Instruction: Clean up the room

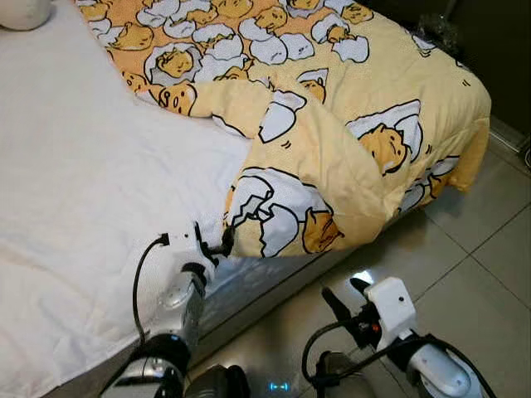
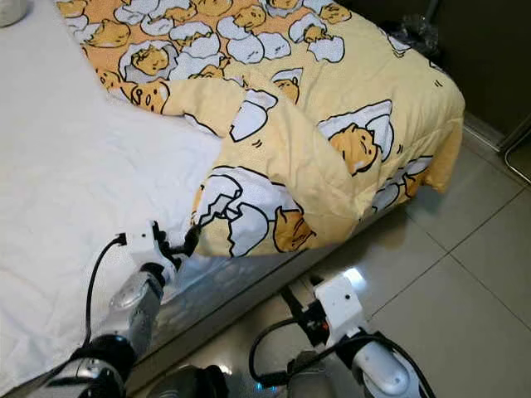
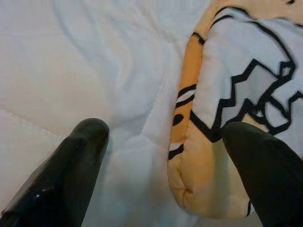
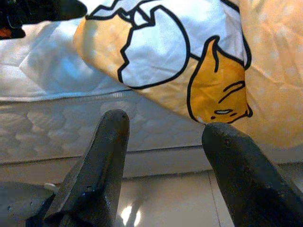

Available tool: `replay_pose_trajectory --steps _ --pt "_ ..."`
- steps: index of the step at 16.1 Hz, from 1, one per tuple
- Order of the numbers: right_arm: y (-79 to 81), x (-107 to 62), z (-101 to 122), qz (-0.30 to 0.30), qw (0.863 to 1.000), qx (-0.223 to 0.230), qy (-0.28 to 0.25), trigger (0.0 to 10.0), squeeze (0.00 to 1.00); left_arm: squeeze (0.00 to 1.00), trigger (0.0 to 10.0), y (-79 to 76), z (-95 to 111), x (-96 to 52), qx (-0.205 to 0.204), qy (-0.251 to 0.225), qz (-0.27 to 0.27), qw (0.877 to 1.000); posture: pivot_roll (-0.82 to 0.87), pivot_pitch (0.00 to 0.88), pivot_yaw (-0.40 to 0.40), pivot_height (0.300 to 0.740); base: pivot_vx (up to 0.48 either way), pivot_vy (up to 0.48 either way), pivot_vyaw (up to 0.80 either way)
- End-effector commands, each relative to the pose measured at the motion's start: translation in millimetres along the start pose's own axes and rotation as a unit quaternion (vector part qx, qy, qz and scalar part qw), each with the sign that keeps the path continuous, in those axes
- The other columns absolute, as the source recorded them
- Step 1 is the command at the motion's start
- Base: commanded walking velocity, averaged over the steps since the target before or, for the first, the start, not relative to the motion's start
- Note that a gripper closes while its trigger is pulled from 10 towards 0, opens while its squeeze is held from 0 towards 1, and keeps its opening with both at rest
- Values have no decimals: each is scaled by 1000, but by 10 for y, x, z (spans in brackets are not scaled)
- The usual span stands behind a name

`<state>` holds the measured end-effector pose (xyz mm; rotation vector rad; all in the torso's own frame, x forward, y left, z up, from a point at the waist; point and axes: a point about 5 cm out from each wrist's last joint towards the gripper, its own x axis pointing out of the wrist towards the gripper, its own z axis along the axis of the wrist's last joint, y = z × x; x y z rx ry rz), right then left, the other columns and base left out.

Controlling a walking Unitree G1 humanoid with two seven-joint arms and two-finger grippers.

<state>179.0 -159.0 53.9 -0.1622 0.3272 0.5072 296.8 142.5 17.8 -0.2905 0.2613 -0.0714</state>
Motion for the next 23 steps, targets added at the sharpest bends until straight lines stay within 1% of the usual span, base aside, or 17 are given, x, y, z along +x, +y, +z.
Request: replay_pose_trajectory --steps 1,2,3,4,6,7,8,9,10,11,15,17,18,20,23 --pt "37 -25 2 3 1000 2 1 10000 0 0 10000 -44 -28 -26 10 -3 -12 1000 -330 166 98 723 0 0 0" --pt "65 -31 -11 4 1000 3 3 10000 0 0 10000 -133 -83 -41 16 3 -30 999 -330 164 98 723 0 0 0" --pt "68 -30 -13 4 1000 4 4 10000 0 0 10000 -156 -104 -46 21 7 -34 999 -332 161 99 723 0 0 0" --pt "73 -26 -11 5 1000 4 4 10000 0 0 10000 -186 -171 -60 31 21 -36 999 -332 161 99 723 0 0 0" --pt "75 -19 -4 5 1000 5 3 10000 0 0 10000 -205 -230 -66 27 36 -33 998 -336 162 102 723 0 0 0" --pt "78 -12 9 3 1000 6 1 10000 0 0 10000 -239 -250 -53 32 45 -37 998 -339 166 104 723 0 0 0" --pt "82 -10 18 1 1000 7 -1 10000 0 0 10000 -248 -250 -31 43 52 -35 997 -340 174 104 723 0 0 0" --pt "96 -14 23 1 1000 7 -1 10000 0 0 10000 -209 -223 3 63 58 -19 996 -345 183 106 723 0 0 0" --pt "115 -30 23 1 1000 8 0 10000 0 0 10000 -164 -163 52 71 60 0 996 -350 190 107 723 0 0 0" --pt "121 -48 25 0 1000 9 0 10000 0 0 10000 -176 -125 90 72 62 3 995 -354 199 109 723 0 0 0" --pt "140 -133 17 -8 1000 13 6 10000 0 0 10000 -263 -67 164 66 67 2 996 -372 237 111 723 0 0 0" --pt "153 -161 3 -8 1000 15 11 10000 0 0 10000 -297 -97 160 59 73 -1 996 -373 247 114 723 0 0 0" --pt "162 -169 2 -9 1000 16 13 10000 0 0 10000 -364 -163 135 51 81 -16 995 -369 253 115 723 0 0 0" --pt "168 -163 8 -10 1000 17 14 10000 0 0 10000 -450 -258 94 32 91 -29 995 -368 258 116 723 0 0 0" --pt "189 -182 25 -11 1000 18 15 10000 0 0 10000 -479 -259 98 25 92 -40 995 -383 271 111 723 0 0 0"
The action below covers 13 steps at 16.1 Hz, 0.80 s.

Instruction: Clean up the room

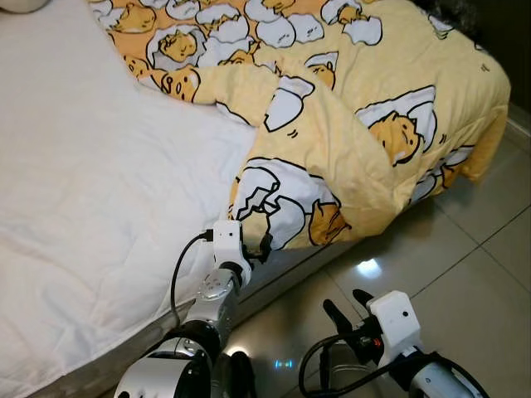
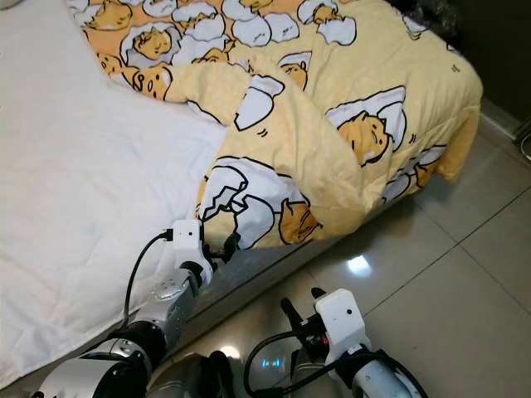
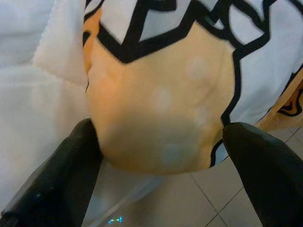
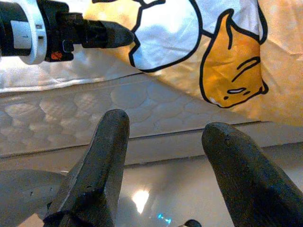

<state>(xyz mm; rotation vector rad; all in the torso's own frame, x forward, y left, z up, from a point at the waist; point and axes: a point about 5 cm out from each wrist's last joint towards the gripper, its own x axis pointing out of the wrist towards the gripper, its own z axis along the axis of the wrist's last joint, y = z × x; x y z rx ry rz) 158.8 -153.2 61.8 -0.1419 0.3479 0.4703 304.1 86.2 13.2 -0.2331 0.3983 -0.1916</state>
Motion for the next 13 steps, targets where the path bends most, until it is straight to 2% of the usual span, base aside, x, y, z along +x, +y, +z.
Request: replay_pose_trajectory --steps 1,2,6,8,10,13 --pt "48 -31 -6 4 1000 3 8 10000 0 0 4588 42 -83 -31 -6 15 4 1000 -393 275 113 723 0 0 0" --pt "44 -57 -7 -1 1000 5 9 10000 0 0 0 35 -63 -20 -8 14 3 1000 -399 279 118 723 0 0 0" --pt "64 -80 -18 -6 1000 8 12 10000 0 0 0 30 2 4 -12 3 4 1000 -399 281 128 723 0 0 0" --pt "63 -77 -20 -9 1000 10 13 10000 0 0 0 82 23 8 -57 0 19 998 -400 281 128 723 0 0 0" --pt "56 -77 -28 -10 1000 11 15 10000 0 0 0 102 37 11 -80 -5 25 996 -390 276 124 723 0 0 0" --pt "66 3 7 0 1000 8 9 10000 0 0 0 174 67 17 -157 -12 42 987 -381 266 120 723 0 0 0"
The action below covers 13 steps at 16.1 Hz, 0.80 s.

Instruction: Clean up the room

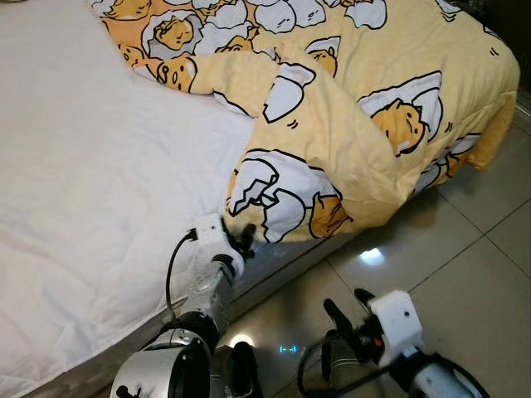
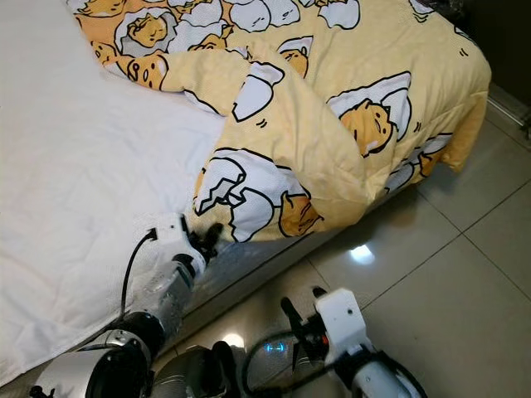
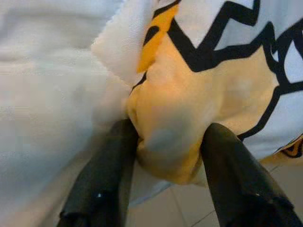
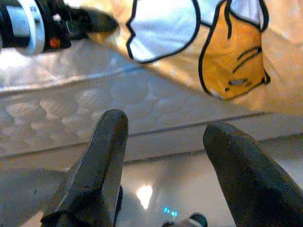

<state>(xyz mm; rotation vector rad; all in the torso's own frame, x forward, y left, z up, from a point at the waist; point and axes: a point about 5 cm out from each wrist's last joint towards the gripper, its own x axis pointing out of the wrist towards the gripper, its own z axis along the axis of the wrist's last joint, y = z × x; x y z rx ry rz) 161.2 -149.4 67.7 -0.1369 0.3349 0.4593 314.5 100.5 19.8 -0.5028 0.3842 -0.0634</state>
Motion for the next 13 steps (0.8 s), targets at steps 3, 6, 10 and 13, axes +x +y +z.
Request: replay_pose_trajectory --steps 3,6,10,13 --pt "33 3 -69 3 1000 8 14 10000 0 0 0 72 -61 -28 -19 14 9 1000 -374 265 126 723 0 0 0" --pt "46 13 -84 4 1000 11 17 10000 0 0 0 110 -107 -50 -16 23 21 999 -373 270 128 723 0 0 0" --pt "33 15 -98 2 1000 10 18 10000 0 0 0 271 -268 -159 -38 35 51 997 -371 259 130 723 0 0 0" --pt "17 40 -82 4 1000 7 14 10000 0 0 0 396 -495 -317 -13 57 63 996 -357 250 125 723 0 0 0"
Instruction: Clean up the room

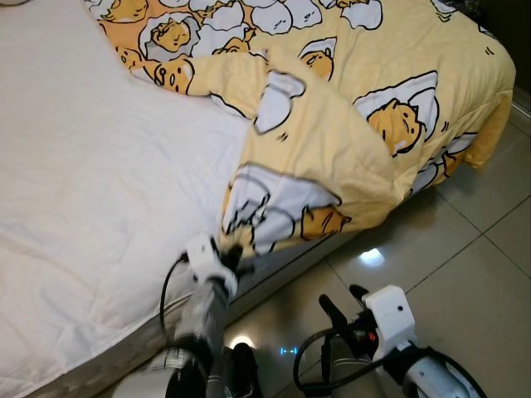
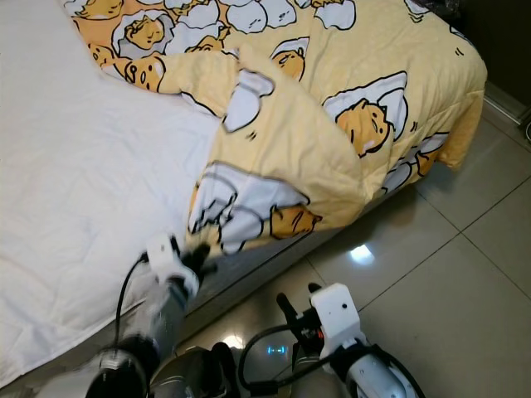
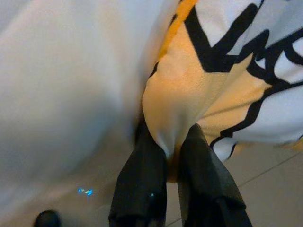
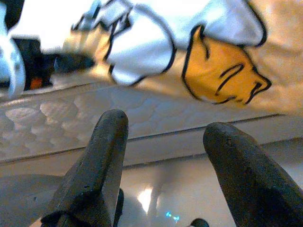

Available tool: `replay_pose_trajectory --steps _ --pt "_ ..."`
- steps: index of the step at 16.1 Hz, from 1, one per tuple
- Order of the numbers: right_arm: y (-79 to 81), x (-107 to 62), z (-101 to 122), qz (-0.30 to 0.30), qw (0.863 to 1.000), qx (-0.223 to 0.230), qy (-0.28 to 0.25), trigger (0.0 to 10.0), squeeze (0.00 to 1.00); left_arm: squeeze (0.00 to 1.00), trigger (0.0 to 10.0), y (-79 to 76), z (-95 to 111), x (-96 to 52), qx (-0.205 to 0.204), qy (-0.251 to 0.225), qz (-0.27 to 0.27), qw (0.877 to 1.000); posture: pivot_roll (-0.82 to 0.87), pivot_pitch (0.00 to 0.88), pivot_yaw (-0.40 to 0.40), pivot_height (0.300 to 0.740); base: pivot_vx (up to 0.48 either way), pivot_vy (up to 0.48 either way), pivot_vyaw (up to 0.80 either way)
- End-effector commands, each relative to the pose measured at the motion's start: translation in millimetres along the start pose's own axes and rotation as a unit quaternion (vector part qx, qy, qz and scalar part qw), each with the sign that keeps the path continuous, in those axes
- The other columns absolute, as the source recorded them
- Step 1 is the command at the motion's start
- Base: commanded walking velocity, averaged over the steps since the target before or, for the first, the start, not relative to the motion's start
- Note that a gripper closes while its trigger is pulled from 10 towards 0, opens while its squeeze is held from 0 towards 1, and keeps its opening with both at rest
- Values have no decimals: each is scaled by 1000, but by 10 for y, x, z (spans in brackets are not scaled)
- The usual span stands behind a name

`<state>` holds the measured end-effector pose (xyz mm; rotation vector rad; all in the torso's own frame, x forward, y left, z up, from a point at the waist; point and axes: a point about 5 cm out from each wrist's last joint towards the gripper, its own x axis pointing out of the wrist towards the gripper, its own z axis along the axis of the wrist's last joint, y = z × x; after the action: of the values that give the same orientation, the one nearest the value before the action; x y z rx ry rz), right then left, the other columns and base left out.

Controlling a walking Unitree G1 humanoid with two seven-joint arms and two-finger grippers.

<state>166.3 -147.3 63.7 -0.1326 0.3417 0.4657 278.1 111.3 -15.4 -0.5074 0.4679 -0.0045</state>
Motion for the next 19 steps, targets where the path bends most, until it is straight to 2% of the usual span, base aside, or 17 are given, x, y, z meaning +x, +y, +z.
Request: replay_pose_trajectory --steps 1,3,5,6,8,9,10,12,14,16,18,19 --pt "9 -17 -66 2 1000 4 12 10000 0 0 0 173 -179 -104 14 30 31 999 -348 247 121 723 0 0 0" --pt "7 3 -71 8 1000 3 12 10000 0 0 0 252 -288 -181 82 53 26 995 -339 243 114 723 0 0 0" --pt "15 27 -61 14 1000 1 11 10000 0 0 0 151 -355 -211 165 65 -54 983 -337 242 110 723 0 0 0" --pt "14 32 -59 16 1000 1 10 10000 0 0 0 89 -365 -214 192 66 -89 975 -336 242 109 723 0 0 0" --pt "6 37 -61 18 1000 0 11 10000 0 0 0 -9 -394 -228 214 73 -151 962 -336 239 109 723 0 0 0" --pt "3 38 -63 19 1000 -1 11 10000 0 0 0 -66 -425 -251 235 78 -193 949 -336 237 109 723 0 0 0" --pt "2 38 -64 19 1000 -2 11 10000 0 0 0 -83 -455 -271 244 85 -212 942 -336 236 110 723 0 0 0" --pt "4 39 -66 21 1000 -2 12 10000 0 0 0 -146 -624 -383 304 123 -294 898 -336 237 109 723 0 0 0" --pt "3 38 -66 22 1000 -3 12 10000 0 0 0 -170 -690 -432 315 136 -323 882 -336 237 109 723 0 0 0" --pt "-2 30 -72 23 1000 -4 14 10000 0 0 0 -177 -876 -587 352 170 -384 836 -340 238 106 723 0 0 0" --pt "-6 23 -75 24 1000 -4 15 10000 0 0 0 -150 -998 -700 377 190 -412 807 -341 239 105 723 0 0 0" --pt "-7 22 -76 24 1000 -4 15 10000 0 0 0 -152 -1022 -723 385 192 -420 799 -341 239 103 723 0 0 0"
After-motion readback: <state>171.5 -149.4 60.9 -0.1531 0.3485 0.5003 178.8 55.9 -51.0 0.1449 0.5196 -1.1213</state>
